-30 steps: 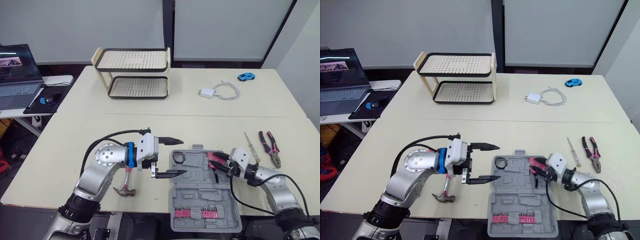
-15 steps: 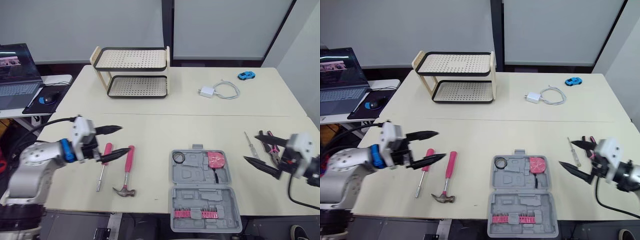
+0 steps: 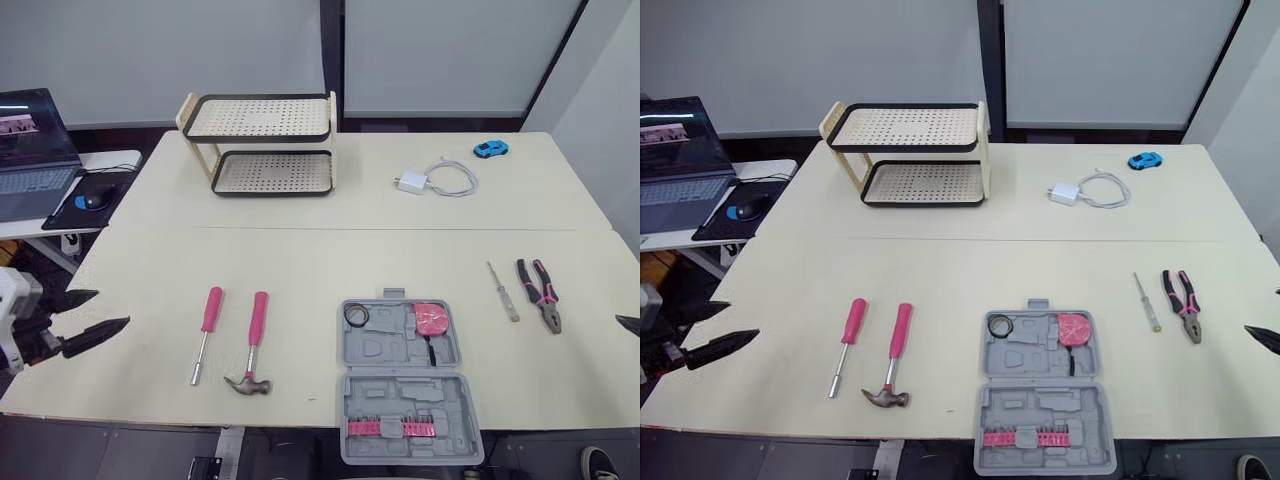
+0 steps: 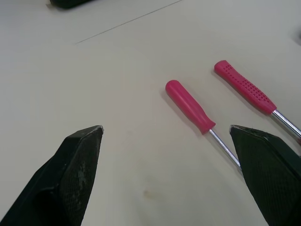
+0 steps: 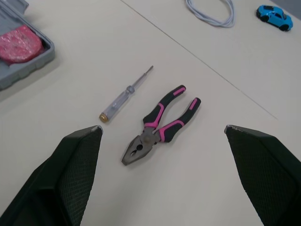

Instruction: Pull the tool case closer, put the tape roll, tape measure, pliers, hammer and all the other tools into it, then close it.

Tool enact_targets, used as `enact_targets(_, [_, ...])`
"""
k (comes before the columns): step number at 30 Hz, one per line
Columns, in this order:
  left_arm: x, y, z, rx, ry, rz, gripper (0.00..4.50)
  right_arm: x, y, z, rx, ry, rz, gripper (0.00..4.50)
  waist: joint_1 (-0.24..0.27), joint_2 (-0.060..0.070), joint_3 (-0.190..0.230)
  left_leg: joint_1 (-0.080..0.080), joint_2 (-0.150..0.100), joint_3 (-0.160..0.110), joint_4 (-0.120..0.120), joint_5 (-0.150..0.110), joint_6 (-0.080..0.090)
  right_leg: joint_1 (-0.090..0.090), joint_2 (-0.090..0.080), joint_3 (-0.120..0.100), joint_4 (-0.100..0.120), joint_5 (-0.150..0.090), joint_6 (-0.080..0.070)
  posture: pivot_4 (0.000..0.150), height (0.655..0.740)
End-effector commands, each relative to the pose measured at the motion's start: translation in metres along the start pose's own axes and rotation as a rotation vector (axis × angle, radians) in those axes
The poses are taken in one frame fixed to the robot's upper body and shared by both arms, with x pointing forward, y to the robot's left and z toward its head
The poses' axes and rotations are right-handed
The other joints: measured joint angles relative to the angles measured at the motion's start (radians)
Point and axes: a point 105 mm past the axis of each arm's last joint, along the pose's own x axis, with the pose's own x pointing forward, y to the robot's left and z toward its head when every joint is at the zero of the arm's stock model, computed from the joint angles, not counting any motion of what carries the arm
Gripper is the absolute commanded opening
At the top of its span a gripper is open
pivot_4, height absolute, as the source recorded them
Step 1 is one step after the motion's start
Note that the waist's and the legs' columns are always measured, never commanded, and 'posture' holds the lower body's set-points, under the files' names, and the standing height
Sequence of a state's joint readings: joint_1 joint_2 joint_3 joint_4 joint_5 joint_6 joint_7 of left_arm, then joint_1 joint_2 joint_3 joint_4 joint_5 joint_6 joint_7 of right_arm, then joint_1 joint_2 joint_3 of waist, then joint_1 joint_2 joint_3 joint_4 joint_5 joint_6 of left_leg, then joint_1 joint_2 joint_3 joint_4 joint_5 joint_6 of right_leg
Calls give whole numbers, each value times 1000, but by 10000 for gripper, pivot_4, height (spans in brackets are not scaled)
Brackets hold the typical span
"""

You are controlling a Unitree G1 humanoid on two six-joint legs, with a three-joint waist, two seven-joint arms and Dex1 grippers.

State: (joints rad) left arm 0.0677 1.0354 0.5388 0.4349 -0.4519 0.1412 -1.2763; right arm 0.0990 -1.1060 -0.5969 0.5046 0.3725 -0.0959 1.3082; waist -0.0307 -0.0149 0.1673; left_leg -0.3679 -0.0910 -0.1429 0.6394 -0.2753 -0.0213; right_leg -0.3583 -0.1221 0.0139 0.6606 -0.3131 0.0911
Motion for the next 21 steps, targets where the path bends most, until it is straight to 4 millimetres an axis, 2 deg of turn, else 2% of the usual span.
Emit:
enact_targets(1, [-2,3,10,59,-20,15,45000,-2,-5,3,-47,6,2,44633,1,1,0,0,0,0,0,0,0,0,0,0,0,0,0,1500,7400])
enact_targets(10, [7,3,14,81,-32,20,45000,-7,-10,-15,-32,27,-32,44633,-1,1,1,0,0,2,0,0,0,0,0,1,0,0,0,1500,7400])
enact_targets(16, [13,3,18,96,-38,18,45000,-1,-5,-14,-41,2,-15,44633,-3,1,1,1,1,4,0,0,0,-1,0,2,1,0,0,1500,7400])
enact_targets(21, [20,0,29,120,-49,-3,45000,11,3,-4,-65,-32,25,44633,-2,1,1,1,0,4,0,0,0,-1,0,2,1,0,0,1500,7400])
